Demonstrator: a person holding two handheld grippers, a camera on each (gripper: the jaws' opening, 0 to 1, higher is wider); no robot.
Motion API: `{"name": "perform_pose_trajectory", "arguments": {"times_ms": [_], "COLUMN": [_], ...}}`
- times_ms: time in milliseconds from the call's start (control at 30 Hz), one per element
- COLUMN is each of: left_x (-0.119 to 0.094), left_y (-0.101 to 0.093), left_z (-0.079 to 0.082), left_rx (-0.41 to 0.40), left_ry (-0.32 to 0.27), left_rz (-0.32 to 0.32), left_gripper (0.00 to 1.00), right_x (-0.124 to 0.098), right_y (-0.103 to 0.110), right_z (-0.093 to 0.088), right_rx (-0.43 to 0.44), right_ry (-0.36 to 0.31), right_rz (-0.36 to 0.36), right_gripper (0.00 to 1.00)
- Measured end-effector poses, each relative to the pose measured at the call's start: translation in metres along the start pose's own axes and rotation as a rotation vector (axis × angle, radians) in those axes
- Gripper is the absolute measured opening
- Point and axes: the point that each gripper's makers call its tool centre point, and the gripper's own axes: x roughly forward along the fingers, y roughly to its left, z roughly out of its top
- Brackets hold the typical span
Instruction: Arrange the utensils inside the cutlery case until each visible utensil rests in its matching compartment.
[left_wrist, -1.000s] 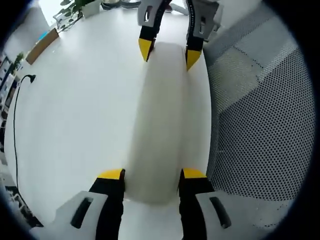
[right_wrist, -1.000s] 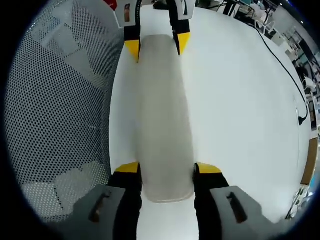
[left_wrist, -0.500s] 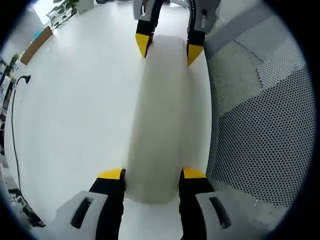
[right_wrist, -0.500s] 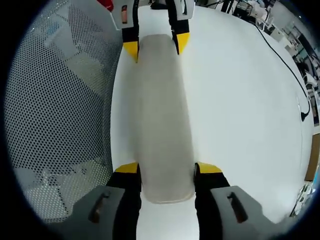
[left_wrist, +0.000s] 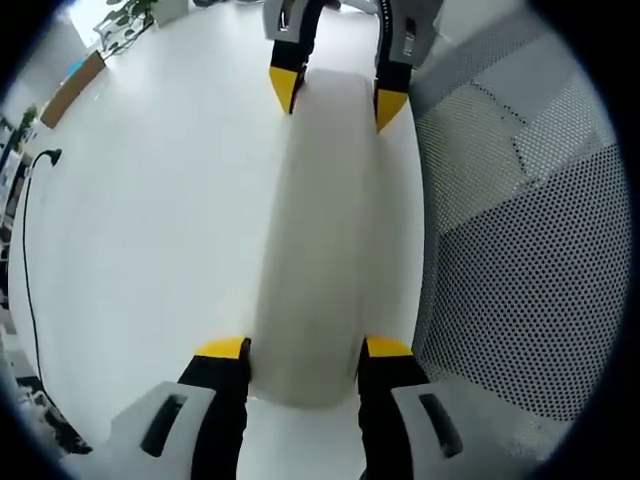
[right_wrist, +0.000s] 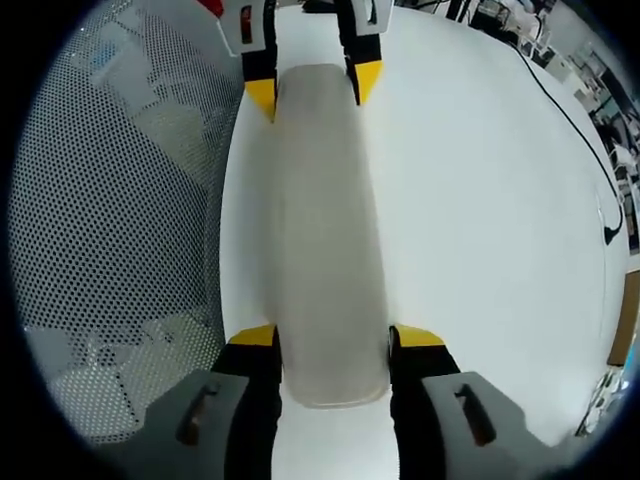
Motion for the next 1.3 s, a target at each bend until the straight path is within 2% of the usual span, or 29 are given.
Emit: {"name": "perform_pose_trajectory", "arguments": {"times_ms": [333,567,633,667,700,800,833,933,1000,1100,1133,1200,1267,1300], "left_x": [-0.002,-0.002,-0.003,-0.005,-0.006,-0.017,-0.023,-0.042,-0.056,-0.078,-0.087,-0.098,-0.111,-0.116], "left_y": [0.001,0.002,0.006,0.007,0.008,0.006,0.006,0.010,0.012,0.010,0.010,0.014,0.021,0.023], "left_z": [-0.001,-0.002,-0.010,-0.015,-0.017,-0.023,-0.024,-0.029,-0.033,-0.042,-0.048,-0.060,-0.056,-0.055], "left_rx": [-0.018,-0.042,-0.118,-0.132,-0.102,-0.110,-0.161,-0.194,-0.229,-0.285,-0.331,-0.388,-0.434,-0.484], "left_ry": [-0.084,-0.096,-0.072,-0.042,-0.045,-0.058,-0.082,-0.121,-0.157,-0.216,-0.235,-0.254,-0.358,-0.397], "left_rz": [0.003,0.011,0.042,0.049,0.055,0.057,0.051,0.080,0.110,0.146,0.165,0.198,0.232,0.233], "left_gripper": [0.45,0.50,0.54,0.52,0.48,0.54,0.57,0.60,0.60,0.60,0.60,0.59,0.55,0.55], "right_x": [0.000,0.000,-0.001,0.000,0.000,0.000,0.000,-0.005,-0.012,-0.032,-0.038,-0.056,-0.076,-0.084], "right_y": [0.001,0.001,0.000,0.001,0.001,0.003,0.002,0.001,-0.004,-0.006,-0.008,-0.016,-0.023,-0.026], "right_z": [0.002,0.001,0.001,0.004,0.005,0.005,0.005,0.001,0.001,0.012,0.014,0.017,0.018,0.018], "right_rx": [0.028,0.041,0.052,0.111,0.130,0.105,0.110,0.190,0.189,0.250,0.270,0.283,0.276,0.285], "right_ry": [-0.014,-0.004,-0.018,-0.042,-0.044,-0.025,-0.025,-0.016,-0.037,-0.134,-0.160,-0.213,-0.254,-0.274], "right_rz": [-0.012,-0.013,-0.012,-0.020,-0.023,-0.012,-0.009,0.021,0.011,0.009,0.007,-0.027,-0.072,-0.095], "right_gripper": [0.42,0.42,0.42,0.43,0.43,0.46,0.46,0.50,0.51,0.61,0.63,0.63,0.64,0.65]}}
